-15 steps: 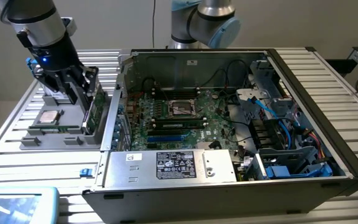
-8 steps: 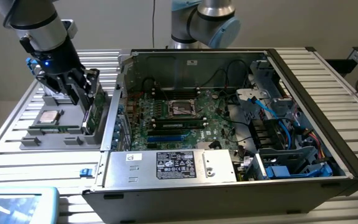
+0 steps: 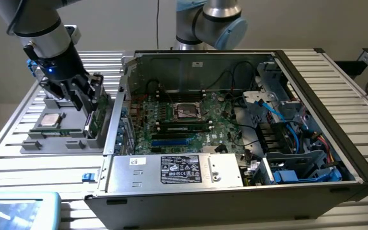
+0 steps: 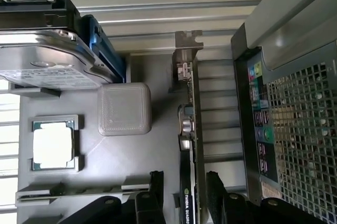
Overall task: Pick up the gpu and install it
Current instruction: 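Pick up the gpu and move the gpu toward the slot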
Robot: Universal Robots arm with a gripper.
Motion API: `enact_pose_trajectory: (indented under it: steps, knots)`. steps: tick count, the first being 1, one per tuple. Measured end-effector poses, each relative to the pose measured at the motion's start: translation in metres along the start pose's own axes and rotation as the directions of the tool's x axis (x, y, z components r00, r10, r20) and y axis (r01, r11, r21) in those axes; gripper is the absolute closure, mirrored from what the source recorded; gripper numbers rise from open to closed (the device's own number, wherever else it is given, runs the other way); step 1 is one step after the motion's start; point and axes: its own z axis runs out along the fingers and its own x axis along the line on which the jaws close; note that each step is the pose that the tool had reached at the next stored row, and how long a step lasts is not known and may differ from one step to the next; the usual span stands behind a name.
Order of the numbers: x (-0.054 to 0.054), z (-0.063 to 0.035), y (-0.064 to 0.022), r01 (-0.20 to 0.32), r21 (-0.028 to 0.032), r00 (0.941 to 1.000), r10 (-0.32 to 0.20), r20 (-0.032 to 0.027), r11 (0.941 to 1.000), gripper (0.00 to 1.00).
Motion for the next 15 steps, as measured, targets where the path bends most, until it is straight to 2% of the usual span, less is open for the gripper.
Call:
enact_pose_trajectory:
  steps: [3,10,12,15]
  knots:
    - [0.000,0.0045,-0.0005,0.002,-0.0037,1.0000,-0.002,0.0018,1.0000,0.54]
    - [0.001,0.0113,-0.0013,0.010,-0.0167,0.9999,-0.009,0.0145,0.9998,0.54]
    - [0.001,0.0127,-0.0015,0.011,-0.0211,0.9998,-0.010,0.0197,0.9997,0.54]
    - [0.001,0.0168,-0.0019,0.011,-0.0229,0.9997,-0.011,0.0231,0.9997,0.54]
